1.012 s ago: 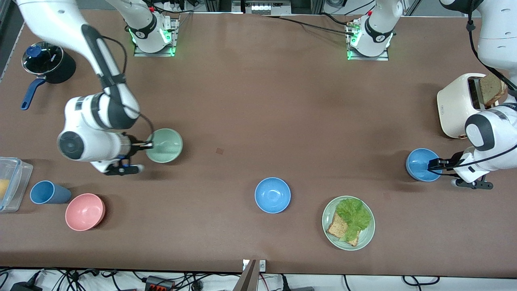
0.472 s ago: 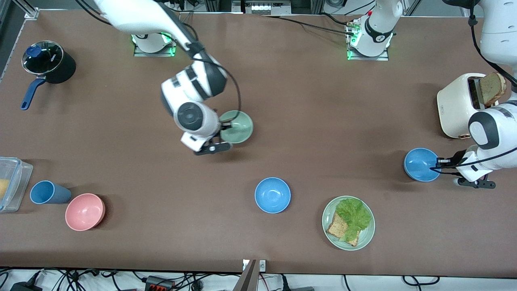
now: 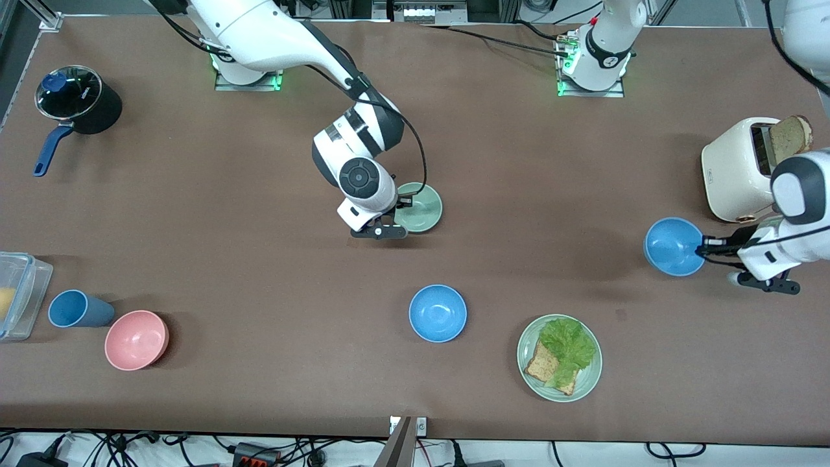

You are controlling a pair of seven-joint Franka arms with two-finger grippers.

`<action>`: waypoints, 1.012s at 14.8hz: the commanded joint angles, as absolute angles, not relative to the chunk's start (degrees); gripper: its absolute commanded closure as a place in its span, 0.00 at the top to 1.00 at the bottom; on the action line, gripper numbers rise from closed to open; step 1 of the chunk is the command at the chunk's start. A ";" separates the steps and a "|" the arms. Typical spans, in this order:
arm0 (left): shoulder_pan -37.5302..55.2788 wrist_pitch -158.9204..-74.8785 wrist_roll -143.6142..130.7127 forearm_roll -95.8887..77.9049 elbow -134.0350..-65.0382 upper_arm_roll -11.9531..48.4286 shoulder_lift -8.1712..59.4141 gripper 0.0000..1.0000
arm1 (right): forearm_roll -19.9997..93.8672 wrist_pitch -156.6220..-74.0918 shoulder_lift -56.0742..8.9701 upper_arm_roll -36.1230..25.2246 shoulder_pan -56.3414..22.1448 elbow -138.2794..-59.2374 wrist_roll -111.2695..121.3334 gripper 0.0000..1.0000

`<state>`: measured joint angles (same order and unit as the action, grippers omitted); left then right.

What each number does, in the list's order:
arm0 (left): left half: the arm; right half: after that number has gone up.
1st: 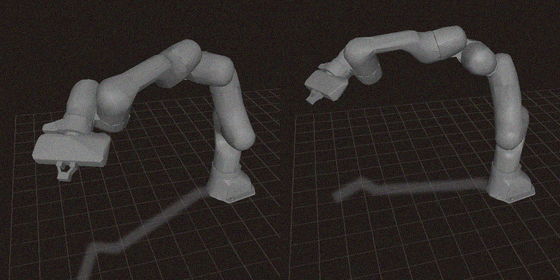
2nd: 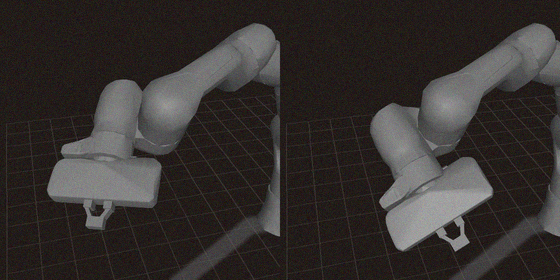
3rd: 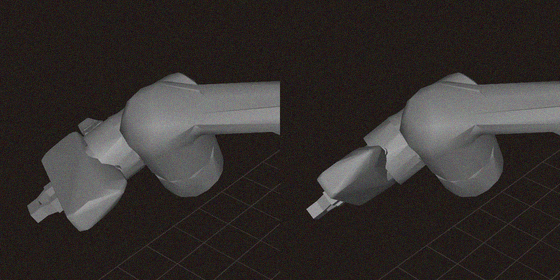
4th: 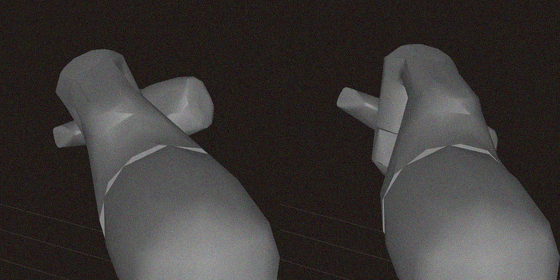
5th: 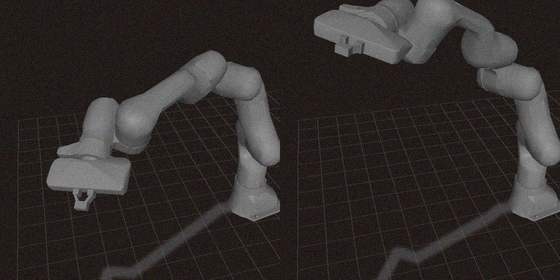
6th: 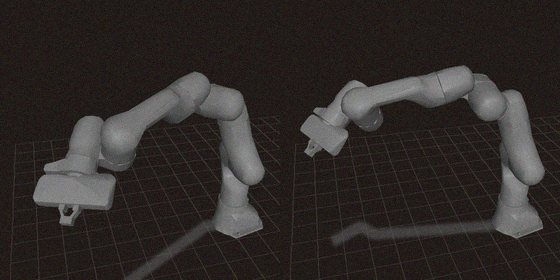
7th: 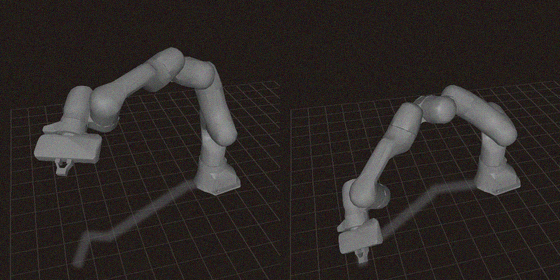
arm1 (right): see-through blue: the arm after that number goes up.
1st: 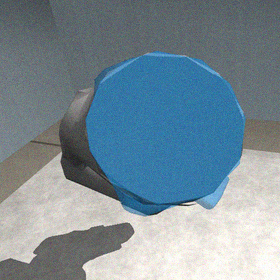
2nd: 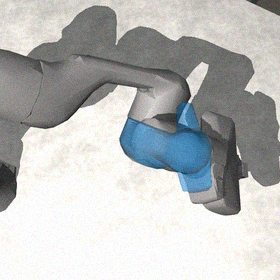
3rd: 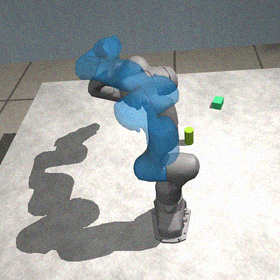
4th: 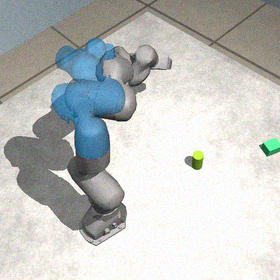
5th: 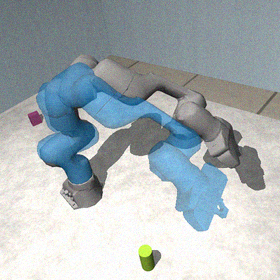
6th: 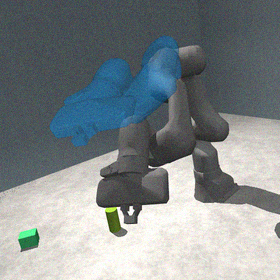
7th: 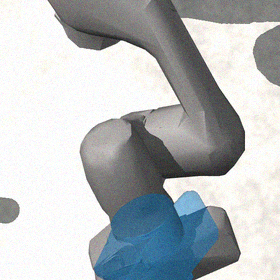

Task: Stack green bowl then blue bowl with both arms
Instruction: 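Carry the green bowl to the table center while the left gripper carries the blue bowl, then release the green bowl with the right gripper while the left brings the blue bowl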

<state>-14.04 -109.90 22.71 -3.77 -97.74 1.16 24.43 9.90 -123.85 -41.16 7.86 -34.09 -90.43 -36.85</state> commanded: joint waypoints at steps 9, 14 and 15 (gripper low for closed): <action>-14.50 -94.38 -12.43 -6.06 -99.49 23.61 8.26 0.00 | 9.76 -116.73 -32.27 0.90 -33.49 -82.89 -42.10 1.00; -11.70 -105.18 -27.14 -8.26 -99.49 33.30 15.10 0.00 | 8.26 -107.25 -27.86 -11.31 -31.82 -78.41 -32.20 1.00; -9.60 -106.95 -29.25 -8.17 -99.49 33.40 16.51 0.00 | 8.26 -104.96 -27.34 -13.60 -31.38 -77.01 -28.86 1.00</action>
